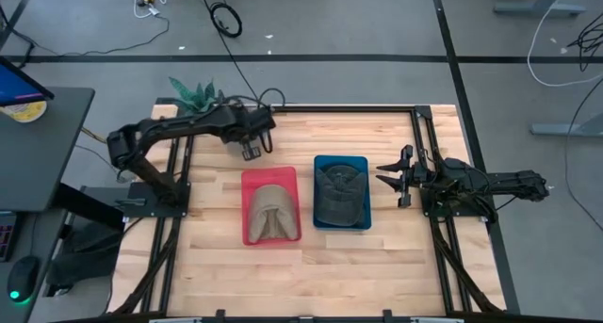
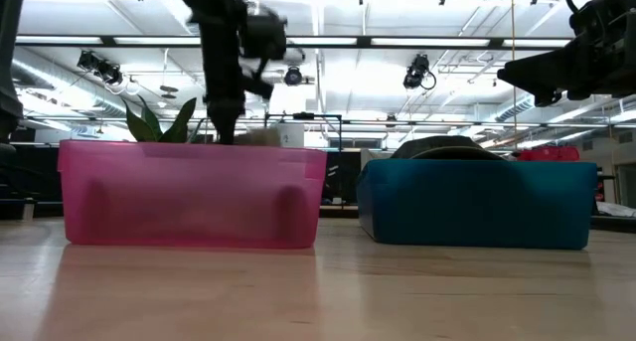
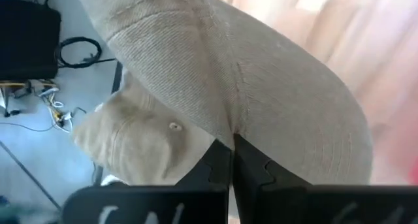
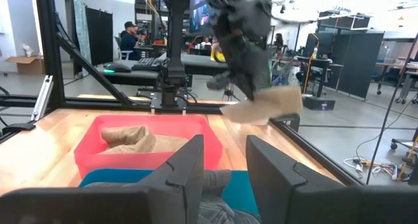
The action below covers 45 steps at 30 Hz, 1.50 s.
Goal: Pick & Place hat
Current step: Put the brown cap into the red bin
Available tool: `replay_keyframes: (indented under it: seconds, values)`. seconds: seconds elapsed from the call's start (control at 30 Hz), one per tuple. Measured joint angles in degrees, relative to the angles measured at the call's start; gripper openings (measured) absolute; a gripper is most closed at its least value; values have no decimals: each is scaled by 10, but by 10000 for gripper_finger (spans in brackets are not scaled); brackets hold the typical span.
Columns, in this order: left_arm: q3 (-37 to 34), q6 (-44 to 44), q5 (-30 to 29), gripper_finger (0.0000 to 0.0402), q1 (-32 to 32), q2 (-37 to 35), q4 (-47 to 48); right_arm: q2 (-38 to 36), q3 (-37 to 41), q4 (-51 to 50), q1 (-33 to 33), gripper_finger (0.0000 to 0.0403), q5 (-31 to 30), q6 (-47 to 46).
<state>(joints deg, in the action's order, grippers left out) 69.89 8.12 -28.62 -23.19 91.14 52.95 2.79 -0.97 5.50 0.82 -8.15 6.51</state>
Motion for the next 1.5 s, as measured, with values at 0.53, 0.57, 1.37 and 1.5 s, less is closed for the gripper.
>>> replay_keyframes:
  seconds: [0.53, 0.57, 1.37, 1.5]
  values:
    - [97, -310, 40, 3, 276, -49, 84, 0, 0, 0, 0, 118, 0, 0]
    - [97, -329, 38, 3, 293, -49, 86, 0, 0, 0, 0, 118, 0, 0]
    - [97, -514, 62, 3, 429, 49, 69, 0, 0, 0, 0, 118, 0, 0]
    - [97, -542, 72, 3, 423, 67, 68, 0, 0, 0, 0, 118, 0, 0]
